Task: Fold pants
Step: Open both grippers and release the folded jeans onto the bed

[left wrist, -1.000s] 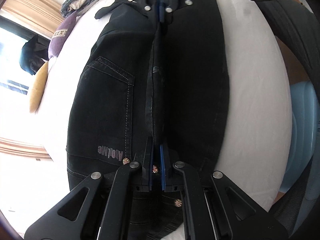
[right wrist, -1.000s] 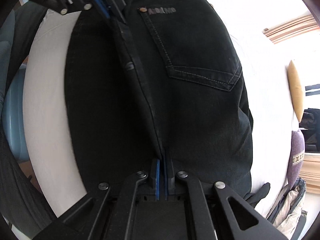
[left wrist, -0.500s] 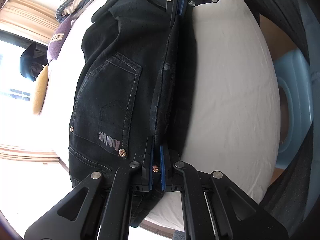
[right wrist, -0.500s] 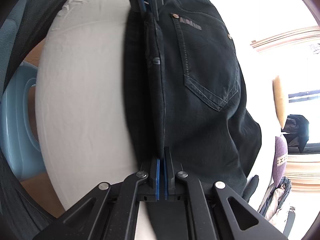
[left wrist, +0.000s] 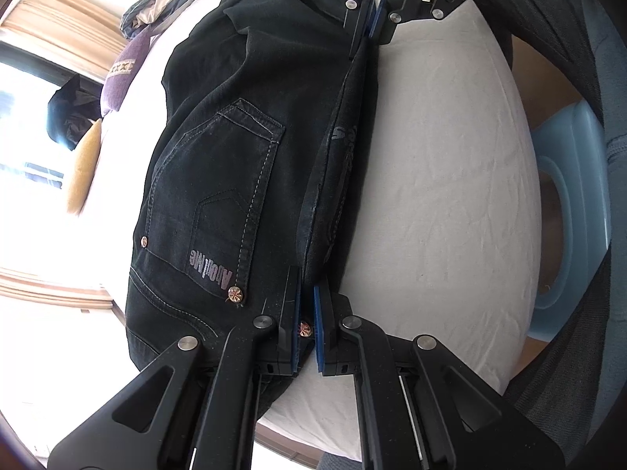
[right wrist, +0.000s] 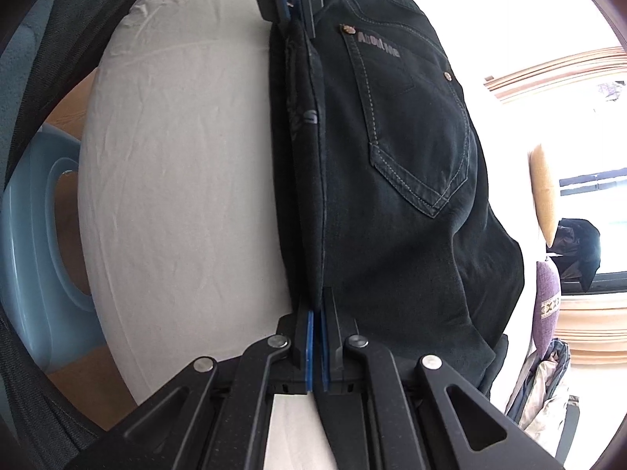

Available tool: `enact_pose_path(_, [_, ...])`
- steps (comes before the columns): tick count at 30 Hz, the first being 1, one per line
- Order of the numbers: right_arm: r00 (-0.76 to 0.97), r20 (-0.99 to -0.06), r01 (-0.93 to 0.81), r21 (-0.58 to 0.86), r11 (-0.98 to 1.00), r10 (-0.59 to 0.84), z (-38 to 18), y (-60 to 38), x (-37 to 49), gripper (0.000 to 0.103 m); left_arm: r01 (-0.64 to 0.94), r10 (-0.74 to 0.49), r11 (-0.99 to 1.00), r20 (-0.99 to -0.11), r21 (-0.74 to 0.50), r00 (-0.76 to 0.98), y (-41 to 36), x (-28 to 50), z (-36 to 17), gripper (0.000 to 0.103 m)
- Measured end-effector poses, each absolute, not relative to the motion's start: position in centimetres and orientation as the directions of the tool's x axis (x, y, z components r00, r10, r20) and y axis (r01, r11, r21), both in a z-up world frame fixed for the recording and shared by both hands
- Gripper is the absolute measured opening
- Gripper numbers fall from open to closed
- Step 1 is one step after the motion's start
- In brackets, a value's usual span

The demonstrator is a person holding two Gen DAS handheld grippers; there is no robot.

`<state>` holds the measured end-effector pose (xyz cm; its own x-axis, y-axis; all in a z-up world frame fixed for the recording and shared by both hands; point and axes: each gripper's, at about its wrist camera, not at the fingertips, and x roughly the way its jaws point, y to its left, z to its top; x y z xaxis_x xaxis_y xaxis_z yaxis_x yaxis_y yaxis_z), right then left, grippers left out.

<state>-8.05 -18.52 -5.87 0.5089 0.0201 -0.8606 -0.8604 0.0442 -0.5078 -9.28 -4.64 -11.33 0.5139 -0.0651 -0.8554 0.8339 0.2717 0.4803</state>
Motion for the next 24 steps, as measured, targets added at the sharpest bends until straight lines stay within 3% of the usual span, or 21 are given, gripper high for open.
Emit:
enact_pose_path(8, [0.535, -0.845, -0.843, -0.533, 0.073, 0.013, -7.4, -17.8, -8.1, 0.007, 0.802, -0.078, 0.347, -0.838, 0.486, 0.541, -4.0, -8.5, -12.4, 0.009])
enact_pose_path(11, [0.522, -0.852, -0.845, -0.511, 0.159, 0.034, -6.9, -18.1, -7.4, 0.007, 0.785, -0.086, 0.423, -0.842, 0.453, 0.532, -3.2, -8.4, -11.6, 0.017])
enact_pose_path(13, [0.528, -0.848, -0.836, -0.511, 0.201, 0.042, -6.5, -18.5, -7.4, 0.009, 0.780, -0.084, 0.463, -0.855, 0.421, 0.511, -2.4, -8.4, -10.8, 0.031])
enact_pose_path(14, [0.528, -0.848, -0.833, -0.507, 0.222, 0.047, -6.1, -18.7, -7.2, 0.012, 0.780, -0.081, 0.475, -0.862, 0.407, 0.500, -2.0, -8.5, -10.5, 0.055])
enact_pose_path(15, [0.526, -0.849, -0.830, -0.501, 0.245, 0.050, -5.8, -18.8, -7.0, 0.014, 0.782, -0.085, 0.483, -0.868, 0.394, 0.490, -1.6, -8.6, -10.0, 0.071])
enact_pose_path(18, [0.526, -0.848, -0.815, -0.483, 0.321, 0.058, -4.4, -19.4, -6.4, 0.032, 0.759, -0.094, 0.518, -0.856, 0.394, 0.508, -1.0, -8.7, -7.6, 0.071])
enact_pose_path(20, [0.528, -0.843, -0.803, -0.458, 0.382, 0.099, -2.9, -19.7, -5.9, 0.064, 0.727, -0.147, 0.591, -0.839, 0.350, 0.524, -1.1, -7.4, -5.4, 0.071])
enact_pose_path(24, [0.512, -0.846, -0.790, -0.394, 0.470, 0.151, -2.2, -19.4, -4.5, 0.068, 0.662, -0.235, 0.716, -0.815, 0.224, 0.530, -2.4, -2.8, -4.0, 0.071])
